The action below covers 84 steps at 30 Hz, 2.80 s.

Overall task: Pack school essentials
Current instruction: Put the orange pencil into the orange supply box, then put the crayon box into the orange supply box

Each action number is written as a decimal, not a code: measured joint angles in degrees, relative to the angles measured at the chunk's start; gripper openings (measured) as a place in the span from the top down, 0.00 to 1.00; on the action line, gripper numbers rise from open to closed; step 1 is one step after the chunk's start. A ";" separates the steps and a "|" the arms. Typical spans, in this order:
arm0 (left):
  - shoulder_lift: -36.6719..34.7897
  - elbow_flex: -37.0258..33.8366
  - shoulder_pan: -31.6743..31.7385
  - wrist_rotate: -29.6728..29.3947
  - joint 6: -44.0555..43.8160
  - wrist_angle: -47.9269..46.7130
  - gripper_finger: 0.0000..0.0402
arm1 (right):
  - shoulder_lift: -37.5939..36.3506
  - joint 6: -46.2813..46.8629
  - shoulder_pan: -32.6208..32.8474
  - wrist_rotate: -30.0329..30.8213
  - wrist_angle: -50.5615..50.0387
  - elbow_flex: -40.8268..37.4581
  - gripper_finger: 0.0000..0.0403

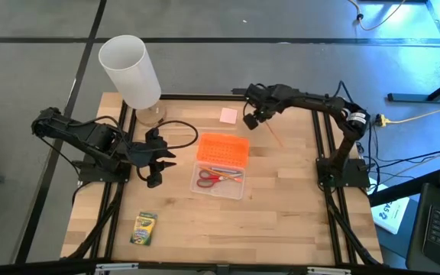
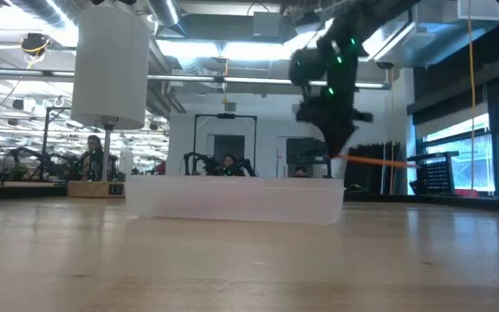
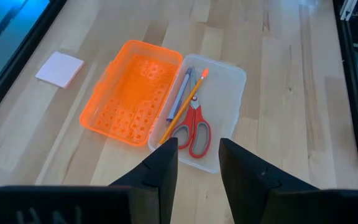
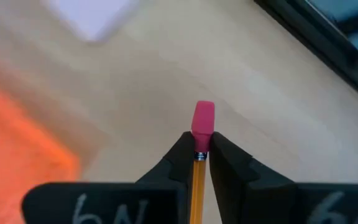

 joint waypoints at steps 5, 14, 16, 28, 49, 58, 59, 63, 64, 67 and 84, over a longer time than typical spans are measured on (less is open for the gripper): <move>0.00 0.00 -0.01 0.00 0.00 0.00 0.73 | 0.00 -6.38 8.35 0.04 -0.39 5.13 0.89; 0.00 0.00 0.00 -1.01 0.42 -0.03 0.73 | -0.04 -11.79 23.23 0.42 6.72 9.19 0.89; 0.00 0.00 -0.01 -1.05 0.42 -0.04 0.73 | -0.04 -12.13 25.54 0.42 10.01 9.55 0.89; 0.00 0.00 -0.02 -1.55 0.42 -0.04 0.73 | 0.98 -14.78 32.87 -2.66 26.90 9.66 0.89; 0.00 0.00 0.00 -2.82 0.44 -0.02 0.73 | 8.85 -13.33 32.82 -4.30 27.11 9.64 0.89; 0.00 0.00 0.00 -2.80 0.44 -0.02 0.73 | 9.69 -13.58 32.71 -5.29 26.95 9.63 0.89; 0.00 0.00 0.00 -2.80 0.44 -0.04 0.73 | 9.77 -13.62 32.71 -5.32 26.80 9.56 0.89; -0.02 0.00 0.00 -2.78 0.44 -0.04 0.73 | 10.02 -14.93 32.71 -5.57 26.95 9.55 0.89; -0.02 0.00 -0.01 -2.78 0.44 -0.04 0.73 | 10.08 -14.87 32.62 -5.58 27.03 9.55 0.89; -0.02 0.00 -0.02 -2.78 0.42 -0.04 0.73 | 10.10 -14.75 32.42 -5.68 27.20 9.55 0.89; -0.02 0.00 -0.01 -2.75 0.42 -0.05 0.73 | 10.10 -14.78 31.31 -5.68 26.72 9.55 0.82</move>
